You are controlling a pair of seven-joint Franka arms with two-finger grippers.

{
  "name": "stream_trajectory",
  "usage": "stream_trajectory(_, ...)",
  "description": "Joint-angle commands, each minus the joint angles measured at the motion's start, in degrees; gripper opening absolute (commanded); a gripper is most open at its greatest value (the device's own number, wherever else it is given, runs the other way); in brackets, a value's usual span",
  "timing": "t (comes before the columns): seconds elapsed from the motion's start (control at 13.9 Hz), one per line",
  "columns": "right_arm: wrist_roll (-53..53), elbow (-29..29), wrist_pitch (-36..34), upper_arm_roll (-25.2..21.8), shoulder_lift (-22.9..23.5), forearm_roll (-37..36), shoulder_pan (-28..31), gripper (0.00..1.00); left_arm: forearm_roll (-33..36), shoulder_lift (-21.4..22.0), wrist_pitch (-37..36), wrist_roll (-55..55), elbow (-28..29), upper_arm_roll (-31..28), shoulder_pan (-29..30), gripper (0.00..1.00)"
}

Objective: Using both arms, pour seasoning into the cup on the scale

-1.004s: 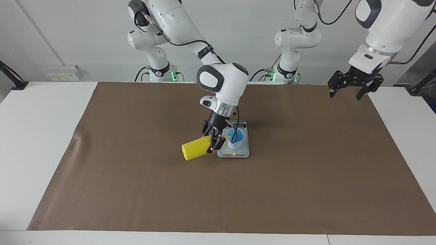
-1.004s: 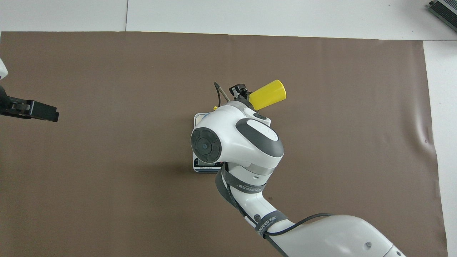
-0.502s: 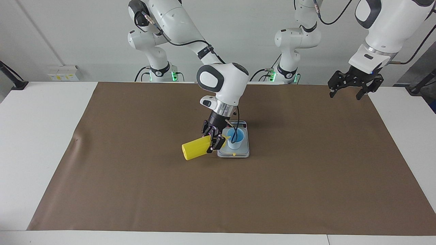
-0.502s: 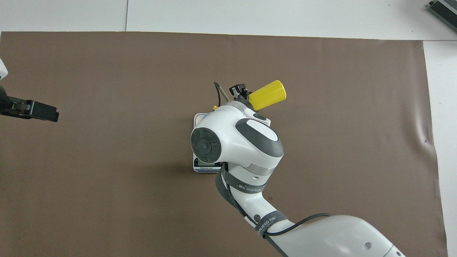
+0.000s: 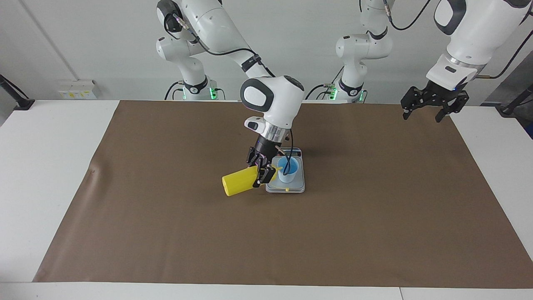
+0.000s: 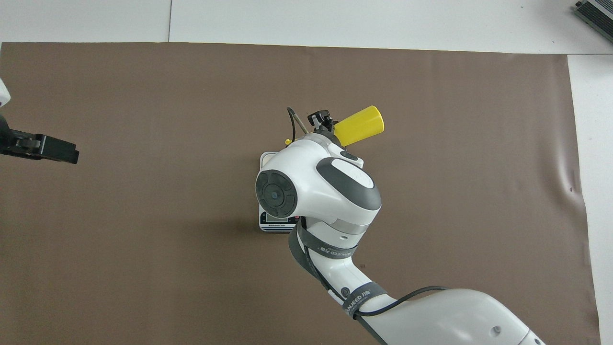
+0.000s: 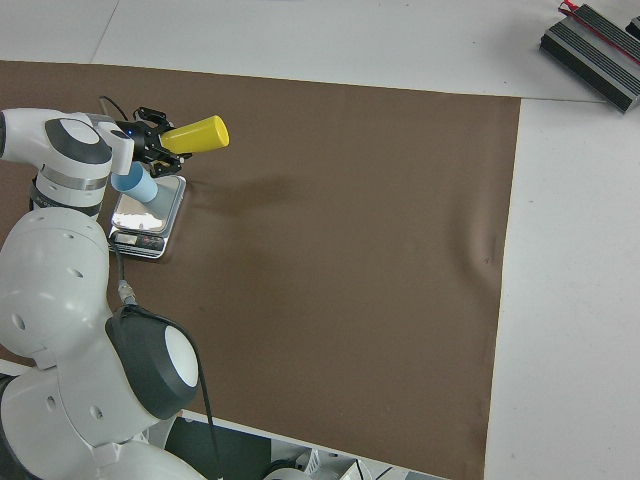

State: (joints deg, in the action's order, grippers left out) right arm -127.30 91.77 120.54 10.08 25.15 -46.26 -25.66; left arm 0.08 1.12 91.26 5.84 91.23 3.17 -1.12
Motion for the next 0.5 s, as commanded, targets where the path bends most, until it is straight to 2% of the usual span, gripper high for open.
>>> stream_trajectory(0.0,-0.76,-0.19,1.01,0.56,-2.12,1.95,2.53,0.0,1.06,1.51,-0.2,0.84,1.5,0.34,0.51,1.0)
stream_trajectory(0.22,0.47,0.33,1.01,0.56,-4.66,4.76,3.86,0.0,1.06,1.51,-0.2,0.84,1.5,0.34,0.51,1.0)
stream_trajectory(0.43,2.22,0.95,0.93,0.56,-7.48,12.22,5.87,0.0,1.06,1.43,-0.2,0.84,1.5,0.26,0.51,1.0)
